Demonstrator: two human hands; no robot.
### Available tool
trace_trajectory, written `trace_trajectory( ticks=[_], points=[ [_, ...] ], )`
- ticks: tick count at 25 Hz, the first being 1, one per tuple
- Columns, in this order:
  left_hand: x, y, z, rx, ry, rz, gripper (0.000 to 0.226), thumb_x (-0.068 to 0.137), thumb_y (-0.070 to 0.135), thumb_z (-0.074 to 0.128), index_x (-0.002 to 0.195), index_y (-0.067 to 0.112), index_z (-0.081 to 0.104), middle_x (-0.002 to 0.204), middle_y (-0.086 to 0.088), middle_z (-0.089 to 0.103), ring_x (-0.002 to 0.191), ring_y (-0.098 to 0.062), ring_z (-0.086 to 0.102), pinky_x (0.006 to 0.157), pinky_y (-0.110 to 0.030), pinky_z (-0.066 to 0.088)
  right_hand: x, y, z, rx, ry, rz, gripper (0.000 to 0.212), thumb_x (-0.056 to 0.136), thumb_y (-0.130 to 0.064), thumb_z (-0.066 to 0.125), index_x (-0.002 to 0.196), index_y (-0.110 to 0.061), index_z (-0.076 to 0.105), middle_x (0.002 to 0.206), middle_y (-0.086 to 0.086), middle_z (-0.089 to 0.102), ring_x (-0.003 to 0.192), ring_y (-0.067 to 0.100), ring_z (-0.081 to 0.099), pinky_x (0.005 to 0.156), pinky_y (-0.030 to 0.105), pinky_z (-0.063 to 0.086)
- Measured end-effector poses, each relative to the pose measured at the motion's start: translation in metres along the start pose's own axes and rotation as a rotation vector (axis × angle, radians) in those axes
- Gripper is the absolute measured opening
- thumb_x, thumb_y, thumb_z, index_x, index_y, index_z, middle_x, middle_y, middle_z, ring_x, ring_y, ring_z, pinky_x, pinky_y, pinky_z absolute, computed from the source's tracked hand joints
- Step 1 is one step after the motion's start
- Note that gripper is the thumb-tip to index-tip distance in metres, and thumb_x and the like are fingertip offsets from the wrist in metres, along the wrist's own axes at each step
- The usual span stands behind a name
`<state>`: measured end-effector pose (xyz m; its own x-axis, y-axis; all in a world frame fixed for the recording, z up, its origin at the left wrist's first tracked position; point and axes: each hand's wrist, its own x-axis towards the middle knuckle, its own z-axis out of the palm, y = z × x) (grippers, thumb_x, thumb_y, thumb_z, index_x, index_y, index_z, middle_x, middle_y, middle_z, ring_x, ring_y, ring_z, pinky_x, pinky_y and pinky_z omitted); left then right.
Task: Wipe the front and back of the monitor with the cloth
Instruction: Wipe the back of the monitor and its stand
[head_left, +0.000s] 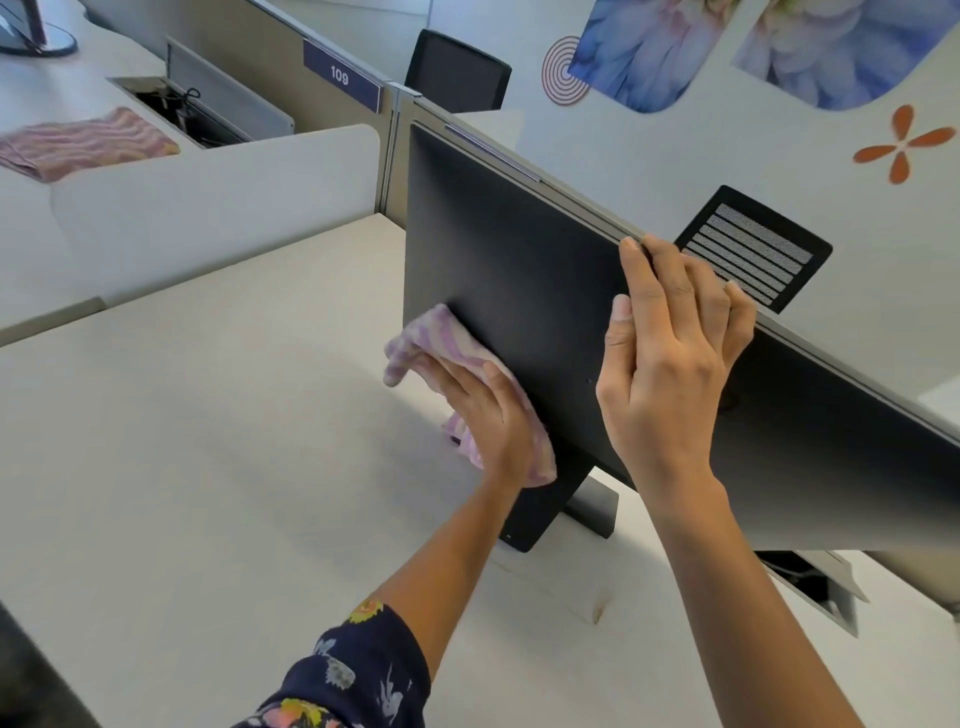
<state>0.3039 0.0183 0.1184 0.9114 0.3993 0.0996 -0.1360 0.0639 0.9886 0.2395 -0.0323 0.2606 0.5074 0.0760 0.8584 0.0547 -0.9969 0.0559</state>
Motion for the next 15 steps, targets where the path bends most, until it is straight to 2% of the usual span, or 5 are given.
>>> trace_trajectory(
  ticks=[4,8,10,12,15],
  points=[
    [-0.064,-0.006,0.014,0.28,-0.238,0.095,0.077,0.103,0.046,0.026,0.151,-0.003,-0.009,0.16,-0.018,-0.015,0.149,-0.029,-0.01,0.122,-0.044,0.004,0.002,-0.005,0.003,0.015,0.003,0.015,0.037,0.106,-0.023,0.041,0.138,-0.015,0.056,0.141,0.004,0.055,0.131,0.023,0.046,0.113,0.049,0.027],
    [-0.106,-0.039,0.019,0.545,-0.506,0.582,0.062,0.097,0.046,0.036,0.145,0.011,0.017,0.148,-0.021,0.027,0.136,-0.045,0.033,0.107,-0.063,0.035,0.001,-0.004,-0.001,0.026,-0.026,0.008,0.038,0.105,-0.024,0.039,0.139,-0.014,0.054,0.142,0.004,0.054,0.132,0.022,0.044,0.114,0.047,0.025],
    [-0.101,-0.042,0.014,0.525,-0.492,0.738,0.037,0.099,0.04,0.032,0.129,0.019,0.032,0.131,-0.014,0.037,0.117,-0.041,0.047,0.089,-0.063,0.049,0.002,-0.003,-0.003,0.025,-0.05,-0.001,0.039,0.105,-0.025,0.039,0.14,-0.015,0.052,0.143,0.005,0.053,0.133,0.022,0.043,0.114,0.048,0.026],
    [-0.085,-0.036,0.009,0.508,-0.417,0.795,0.035,0.104,0.037,0.011,0.12,0.021,0.037,0.123,-0.013,0.038,0.102,-0.044,0.056,0.074,-0.066,0.051,0.002,-0.004,-0.004,0.018,-0.067,-0.002,0.04,0.105,-0.026,0.038,0.141,-0.015,0.052,0.144,0.005,0.052,0.134,0.023,0.043,0.115,0.048,0.025],
    [-0.057,-0.022,0.003,0.487,-0.383,0.809,0.039,0.103,0.043,0.011,0.134,0.025,0.026,0.131,-0.011,0.033,0.11,-0.046,0.051,0.076,-0.068,0.047,0.004,-0.005,-0.002,0.026,-0.072,0.009,0.04,0.105,-0.028,0.038,0.141,-0.016,0.052,0.144,0.003,0.052,0.134,0.022,0.043,0.115,0.048,0.025]
  ],
)
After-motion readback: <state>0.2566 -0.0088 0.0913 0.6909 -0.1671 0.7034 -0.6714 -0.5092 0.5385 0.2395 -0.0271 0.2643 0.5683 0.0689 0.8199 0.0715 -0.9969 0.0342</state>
